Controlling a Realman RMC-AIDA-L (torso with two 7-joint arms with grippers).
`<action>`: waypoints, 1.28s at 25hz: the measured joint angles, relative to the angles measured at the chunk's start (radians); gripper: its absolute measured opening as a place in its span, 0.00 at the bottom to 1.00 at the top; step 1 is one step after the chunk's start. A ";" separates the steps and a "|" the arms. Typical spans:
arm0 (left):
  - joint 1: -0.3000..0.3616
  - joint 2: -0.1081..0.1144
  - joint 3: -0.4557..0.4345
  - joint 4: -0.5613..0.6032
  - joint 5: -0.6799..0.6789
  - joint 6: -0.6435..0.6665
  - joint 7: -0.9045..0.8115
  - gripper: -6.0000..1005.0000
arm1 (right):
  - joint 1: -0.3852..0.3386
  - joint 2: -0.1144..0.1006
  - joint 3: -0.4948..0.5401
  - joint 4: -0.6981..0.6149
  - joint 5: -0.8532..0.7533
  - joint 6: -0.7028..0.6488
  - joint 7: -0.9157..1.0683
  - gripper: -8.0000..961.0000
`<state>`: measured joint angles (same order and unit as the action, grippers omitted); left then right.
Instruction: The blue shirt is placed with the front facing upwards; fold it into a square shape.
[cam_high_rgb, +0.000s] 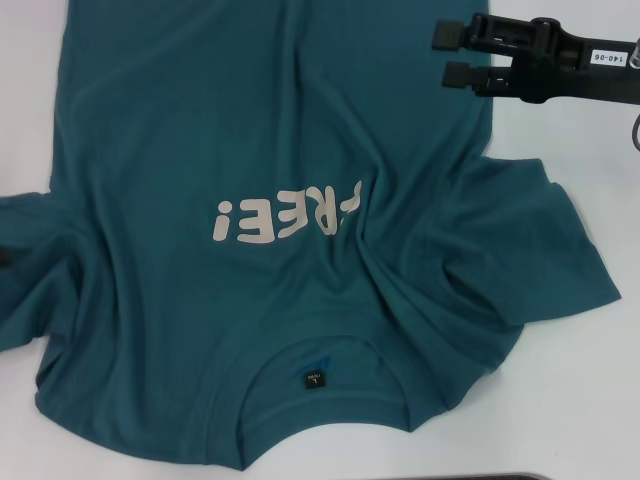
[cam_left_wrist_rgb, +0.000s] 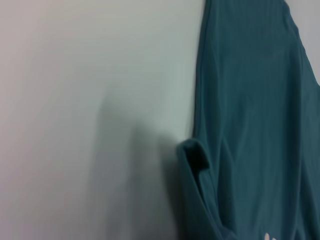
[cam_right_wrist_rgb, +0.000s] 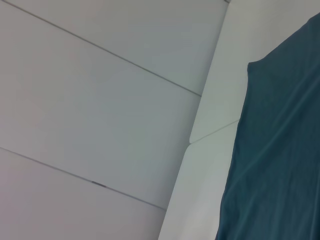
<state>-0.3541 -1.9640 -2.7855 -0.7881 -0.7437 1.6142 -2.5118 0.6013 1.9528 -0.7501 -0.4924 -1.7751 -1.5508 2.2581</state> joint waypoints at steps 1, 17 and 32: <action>-0.005 0.013 0.003 -0.003 0.006 0.002 -0.004 0.02 | 0.000 0.000 0.000 0.000 0.000 0.000 0.000 0.95; -0.189 0.118 0.006 -0.100 0.329 0.053 -0.047 0.01 | -0.001 0.000 0.000 0.001 -0.002 -0.007 0.008 0.95; -0.253 0.050 0.002 -0.104 0.305 0.237 -0.105 0.01 | -0.004 0.000 0.000 0.002 -0.003 -0.006 0.008 0.95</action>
<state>-0.6067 -1.9143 -2.7837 -0.8922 -0.4390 1.8515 -2.6166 0.5974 1.9528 -0.7501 -0.4908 -1.7785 -1.5566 2.2657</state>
